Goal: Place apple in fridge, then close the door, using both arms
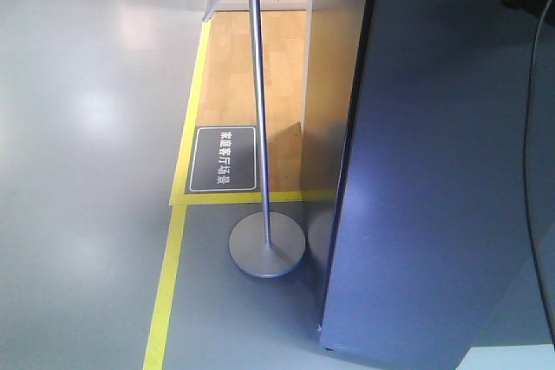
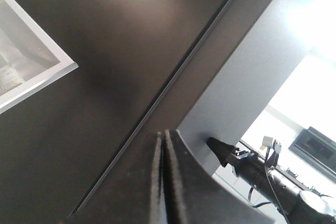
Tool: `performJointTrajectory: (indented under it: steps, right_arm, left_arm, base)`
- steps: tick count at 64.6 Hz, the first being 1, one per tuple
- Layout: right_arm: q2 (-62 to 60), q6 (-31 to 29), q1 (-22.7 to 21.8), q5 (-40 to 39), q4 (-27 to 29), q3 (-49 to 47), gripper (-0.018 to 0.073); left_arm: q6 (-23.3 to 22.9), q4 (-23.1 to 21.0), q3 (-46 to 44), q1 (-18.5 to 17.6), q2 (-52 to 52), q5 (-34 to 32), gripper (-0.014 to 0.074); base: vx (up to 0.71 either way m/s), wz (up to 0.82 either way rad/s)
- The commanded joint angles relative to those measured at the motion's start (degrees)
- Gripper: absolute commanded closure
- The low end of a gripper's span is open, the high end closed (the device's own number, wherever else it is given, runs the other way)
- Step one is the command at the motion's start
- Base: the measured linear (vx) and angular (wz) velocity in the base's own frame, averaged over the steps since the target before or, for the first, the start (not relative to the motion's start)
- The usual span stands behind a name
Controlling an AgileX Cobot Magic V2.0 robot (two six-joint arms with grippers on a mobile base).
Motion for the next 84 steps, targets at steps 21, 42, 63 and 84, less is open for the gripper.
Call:
performJointTrajectory:
  steps: [21,42,63,84]
  right_arm:
    - [7.94,-2.69,-0.3,7.23,-1.09,-13.91,0.0019]
    - [6.85,-8.22,-0.3,14.12,-0.39,-15.73,0.0025]
    - [-6.62,-8.42,-0.19,37.61,-1.31,-15.73,0.0384]
    - [-16.76,5.25,-0.19,63.82,-11.96,-15.68,0.0564]
  left_arm:
    - [-0.27,-0.88,-1.69,0.03,-3.05,1.14,0.0604]
    - [-0.27,-0.55,-1.69,0.03,-3.26,-0.05,0.0604]
    - [-0.27,-0.49,-1.69,0.03,-6.72,-3.81,0.0604]
    - [-0.27,7.56,-1.69,0.03,-18.31,-9.66,0.0604]
  base:
    - [-0.01,-0.03]
    - [0.0,-0.01]
    - [0.0,0.0]
    - [0.0,0.0]
